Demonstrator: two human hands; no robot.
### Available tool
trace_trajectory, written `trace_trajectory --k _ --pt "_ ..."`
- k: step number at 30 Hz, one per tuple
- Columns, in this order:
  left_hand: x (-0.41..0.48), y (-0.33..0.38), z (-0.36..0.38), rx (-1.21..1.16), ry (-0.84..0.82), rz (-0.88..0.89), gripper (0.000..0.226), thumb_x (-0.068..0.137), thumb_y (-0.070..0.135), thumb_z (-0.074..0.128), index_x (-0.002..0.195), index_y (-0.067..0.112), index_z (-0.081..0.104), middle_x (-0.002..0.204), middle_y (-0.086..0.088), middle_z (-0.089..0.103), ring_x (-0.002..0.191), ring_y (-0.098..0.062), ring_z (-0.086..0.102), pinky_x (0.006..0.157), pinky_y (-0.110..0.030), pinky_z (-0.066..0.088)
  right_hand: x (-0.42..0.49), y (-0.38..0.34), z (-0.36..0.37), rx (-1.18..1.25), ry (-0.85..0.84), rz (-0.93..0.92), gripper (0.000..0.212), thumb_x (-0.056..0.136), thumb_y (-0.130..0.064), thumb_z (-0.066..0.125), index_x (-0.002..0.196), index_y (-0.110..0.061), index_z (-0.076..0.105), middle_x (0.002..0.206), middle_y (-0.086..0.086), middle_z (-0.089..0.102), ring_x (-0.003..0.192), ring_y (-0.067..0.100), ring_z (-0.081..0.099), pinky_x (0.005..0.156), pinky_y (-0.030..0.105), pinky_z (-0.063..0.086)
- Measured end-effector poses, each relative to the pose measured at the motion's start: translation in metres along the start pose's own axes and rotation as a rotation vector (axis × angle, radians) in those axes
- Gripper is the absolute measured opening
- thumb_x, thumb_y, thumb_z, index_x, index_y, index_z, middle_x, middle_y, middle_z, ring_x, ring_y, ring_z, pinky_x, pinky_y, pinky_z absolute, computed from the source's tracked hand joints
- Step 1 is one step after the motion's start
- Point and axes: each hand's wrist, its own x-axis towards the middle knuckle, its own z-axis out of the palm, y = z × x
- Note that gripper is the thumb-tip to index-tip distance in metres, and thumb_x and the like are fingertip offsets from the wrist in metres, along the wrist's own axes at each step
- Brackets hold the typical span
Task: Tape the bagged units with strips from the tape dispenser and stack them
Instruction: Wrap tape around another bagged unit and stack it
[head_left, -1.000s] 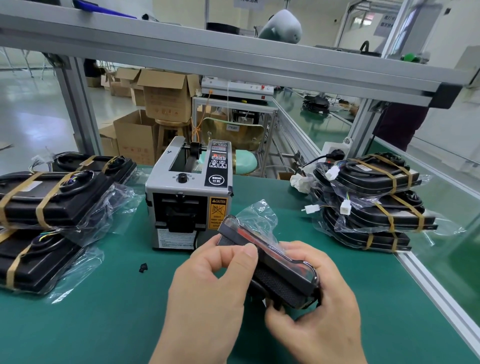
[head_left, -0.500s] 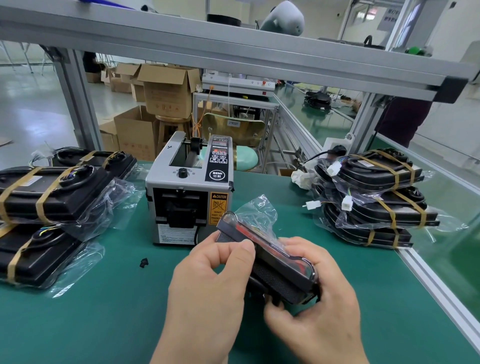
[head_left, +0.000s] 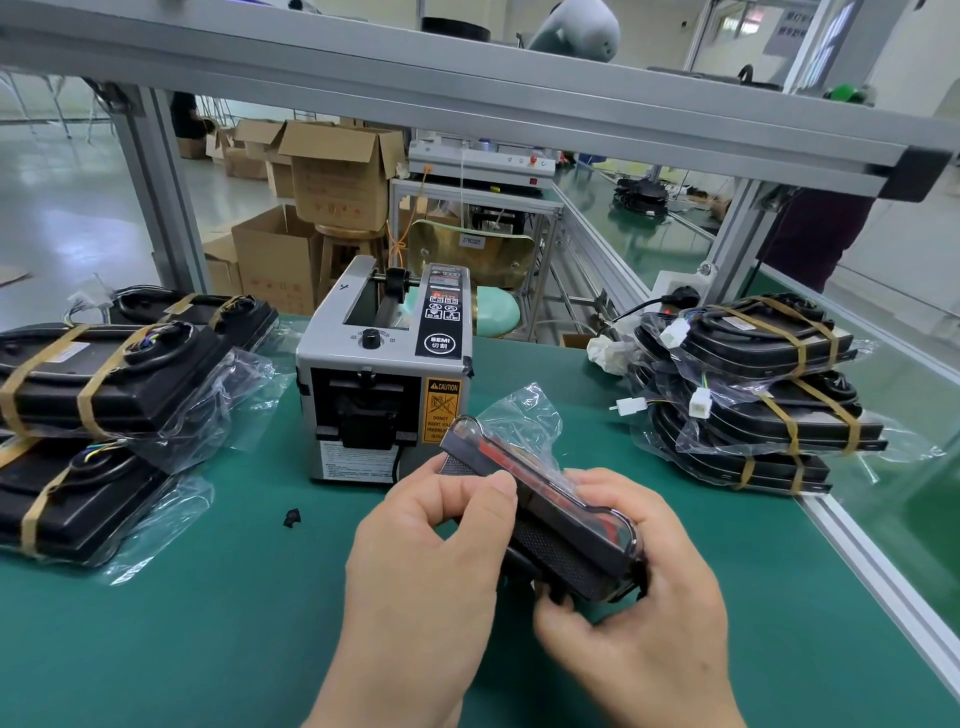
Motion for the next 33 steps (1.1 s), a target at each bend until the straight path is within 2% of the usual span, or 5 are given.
trace_trajectory --k 8,13,20,28,33 --pt "0.003 -0.002 0.000 -0.002 0.003 0.003 0.024 0.056 0.047 0.070 0.062 0.023 0.073 0.103 -0.008 0.072 0.116 0.001 0.055 0.109 -0.034 0.035 0.000 -0.003 -0.001 -0.029 0.002 0.017 0.067 0.043 -0.005 0.069 0.104 -0.029 0.057 0.112 -0.011 0.064 0.105 0.002 0.060 0.086 0.006 0.040" --pt "0.002 0.001 0.000 -0.021 -0.001 0.010 0.033 0.050 0.050 0.073 0.064 0.021 0.073 0.102 -0.015 0.070 0.113 -0.033 0.060 0.104 -0.051 0.041 0.000 -0.003 -0.001 -0.052 -0.004 0.026 0.060 0.043 -0.006 0.068 0.102 -0.019 0.063 0.109 -0.008 0.066 0.104 0.002 0.061 0.086 0.008 0.042" --pt "0.004 0.000 -0.001 0.027 0.029 -0.017 0.049 0.042 0.044 0.089 0.076 0.021 0.063 0.066 0.009 0.066 0.056 -0.002 0.055 0.049 -0.007 0.038 0.001 -0.005 -0.002 -0.031 0.000 0.034 0.059 0.044 -0.006 0.068 0.100 -0.020 0.063 0.107 -0.009 0.067 0.103 0.002 0.062 0.085 0.008 0.043" --pt "0.022 -0.002 -0.006 -0.155 -0.019 -0.103 0.074 0.032 0.047 0.077 0.096 0.014 0.063 0.084 -0.002 0.067 0.078 -0.013 0.061 0.077 -0.027 0.050 0.003 -0.006 -0.004 -0.013 0.012 0.049 0.060 0.043 -0.004 0.070 0.098 -0.025 0.064 0.106 -0.014 0.065 0.096 -0.004 0.062 0.079 0.002 0.041" --pt "0.024 -0.005 -0.010 -0.017 0.012 -0.025 0.023 0.077 0.028 0.071 0.098 0.022 0.065 0.090 0.008 0.070 0.080 -0.005 0.061 0.076 -0.021 0.047 0.003 -0.005 -0.007 0.007 0.039 0.063 0.059 0.043 -0.003 0.068 0.096 -0.027 0.063 0.104 -0.018 0.066 0.092 -0.006 0.062 0.077 0.000 0.039"
